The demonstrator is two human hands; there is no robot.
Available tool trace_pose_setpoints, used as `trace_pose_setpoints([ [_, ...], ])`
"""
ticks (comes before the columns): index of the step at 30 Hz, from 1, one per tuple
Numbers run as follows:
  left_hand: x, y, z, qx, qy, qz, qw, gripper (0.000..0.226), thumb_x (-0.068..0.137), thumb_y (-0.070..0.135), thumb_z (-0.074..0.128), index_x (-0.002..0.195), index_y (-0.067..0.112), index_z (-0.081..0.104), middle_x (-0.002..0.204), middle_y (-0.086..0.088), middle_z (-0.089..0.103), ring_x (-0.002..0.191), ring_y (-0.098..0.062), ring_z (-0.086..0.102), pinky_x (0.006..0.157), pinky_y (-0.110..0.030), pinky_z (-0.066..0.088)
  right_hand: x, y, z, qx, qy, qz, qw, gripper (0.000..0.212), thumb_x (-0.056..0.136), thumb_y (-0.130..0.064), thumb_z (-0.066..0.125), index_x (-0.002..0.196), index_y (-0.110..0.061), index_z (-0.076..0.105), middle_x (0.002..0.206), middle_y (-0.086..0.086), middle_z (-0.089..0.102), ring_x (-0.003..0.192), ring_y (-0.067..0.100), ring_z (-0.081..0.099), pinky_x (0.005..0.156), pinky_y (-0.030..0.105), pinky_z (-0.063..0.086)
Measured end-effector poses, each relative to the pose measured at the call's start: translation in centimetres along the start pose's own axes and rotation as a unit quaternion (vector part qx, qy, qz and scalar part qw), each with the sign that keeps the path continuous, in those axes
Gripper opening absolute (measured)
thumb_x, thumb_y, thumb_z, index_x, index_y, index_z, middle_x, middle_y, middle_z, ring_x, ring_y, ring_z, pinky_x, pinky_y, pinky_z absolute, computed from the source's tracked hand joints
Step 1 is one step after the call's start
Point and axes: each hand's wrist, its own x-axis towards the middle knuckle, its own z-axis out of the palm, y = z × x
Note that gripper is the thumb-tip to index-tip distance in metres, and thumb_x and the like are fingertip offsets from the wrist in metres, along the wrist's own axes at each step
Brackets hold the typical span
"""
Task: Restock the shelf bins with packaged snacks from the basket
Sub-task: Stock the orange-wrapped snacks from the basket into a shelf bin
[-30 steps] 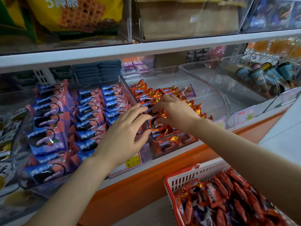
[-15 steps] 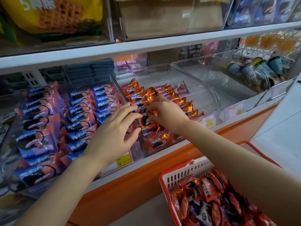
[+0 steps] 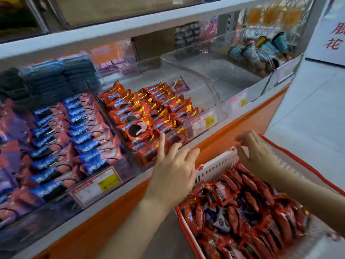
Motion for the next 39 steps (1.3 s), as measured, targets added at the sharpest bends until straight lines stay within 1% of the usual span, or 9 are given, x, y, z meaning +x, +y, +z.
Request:
trace_pose_setpoints([
  [3,-0.1,2.0,3.6,-0.013,-0.015,0.049,0.999,0.029,0.083,0.018,0.057,0.109,0.016,0.07,0.104,0.0,0.07,0.11,-0.022,0.062,0.113,-0.051,0.027,-4.4,3.9,1.5,-0.08,-0.152,0.038,0.984,0.028,0.082,-0.002,0.065,0.109,-0.006,0.059,0.105,0.012,0.06,0.092,0.033,0.063,0.077,0.042,0.054],
  [6,-0.2,3.8,7.3,-0.049,-0.059,0.071,0.995,0.038,0.071,0.018,0.077,0.108,0.017,0.071,0.106,0.0,0.071,0.108,-0.019,0.064,0.106,-0.044,0.033,-7.6,6.5,3.9,-0.121,-0.285,0.095,0.946,0.049,0.094,-0.014,0.048,0.141,-0.01,0.036,0.14,0.009,0.041,0.129,0.029,0.041,0.108,0.04,0.036],
  [10,-0.3,4.3,11.1,-0.048,-0.21,0.039,0.976,0.051,0.089,0.01,0.055,0.139,0.015,0.046,0.146,-0.007,0.044,0.141,-0.026,0.03,0.118,-0.039,0.002,-8.8,7.9,6.2,-0.126,-0.353,0.175,0.911,0.066,0.093,-0.022,0.047,0.15,-0.017,0.015,0.154,0.007,0.017,0.14,0.029,0.021,0.114,0.041,0.024],
  [13,-0.7,3.9,13.6,-0.038,-0.276,0.034,0.96,0.057,0.094,0.006,0.042,0.148,0.017,0.03,0.156,-0.006,0.024,0.147,-0.024,0.004,0.119,-0.038,-0.007,-8.9,8.5,7.3,-0.096,-0.372,0.212,0.899,0.075,0.087,-0.016,0.056,0.149,-0.019,0.013,0.153,0.01,0.016,0.135,0.034,0.031,0.108,0.044,0.033],
  [18,-1.1,3.7,16.0,-0.06,-0.335,-0.028,0.94,0.071,0.092,-0.007,0.037,0.152,0.022,0.013,0.161,-0.002,0.004,0.147,-0.022,0.004,0.118,-0.034,0.005,-9.2,8.5,7.6,-0.067,-0.34,0.296,0.89,0.066,0.087,0.004,0.047,0.144,-0.008,0.016,0.149,0.015,0.018,0.121,0.034,0.051,0.086,0.036,0.05],
  [22,-0.4,4.6,17.4,-0.024,-0.304,-0.037,0.952,0.069,0.092,-0.007,0.042,0.152,0.014,0.015,0.156,-0.008,0.019,0.145,-0.026,0.011,0.118,-0.036,0.008,-9.5,8.5,7.6,-0.054,-0.312,0.349,0.882,0.057,0.096,-0.006,0.047,0.145,-0.008,0.017,0.148,0.015,0.024,0.112,0.035,0.057,0.077,0.037,0.046],
  [27,-0.3,5.7,18.1,0.044,-0.326,-0.025,0.944,0.039,0.092,0.0,0.047,0.129,0.011,0.049,0.139,-0.01,0.04,0.133,-0.029,0.031,0.115,-0.039,0.018,-8.7,8.5,7.0,-0.065,-0.342,0.339,0.874,0.062,0.091,-0.024,0.062,0.136,-0.005,0.024,0.141,0.017,0.029,0.114,0.034,0.056,0.082,0.035,0.047],
  [33,-1.7,5.6,18.0,-0.015,-0.314,-0.044,0.948,0.042,0.096,0.006,0.044,0.137,0.017,0.041,0.14,-0.001,0.046,0.132,-0.02,0.035,0.113,-0.032,0.019,-7.6,8.3,7.6,-0.069,-0.33,0.345,0.876,0.047,0.091,-0.006,0.055,0.129,-0.007,0.029,0.131,0.016,0.04,0.102,0.036,0.061,0.063,0.034,0.042],
  [39,-3.1,5.6,16.2,-0.133,-0.251,-0.128,0.95,0.034,0.099,0.028,0.044,0.133,0.029,0.04,0.138,0.013,0.043,0.131,-0.008,0.032,0.112,-0.025,0.019,-8.5,7.3,5.7,-0.042,-0.308,0.318,0.896,0.057,0.093,-0.009,0.047,0.144,-0.011,0.023,0.142,0.012,0.033,0.089,0.03,0.063,0.047,0.023,0.033],
])
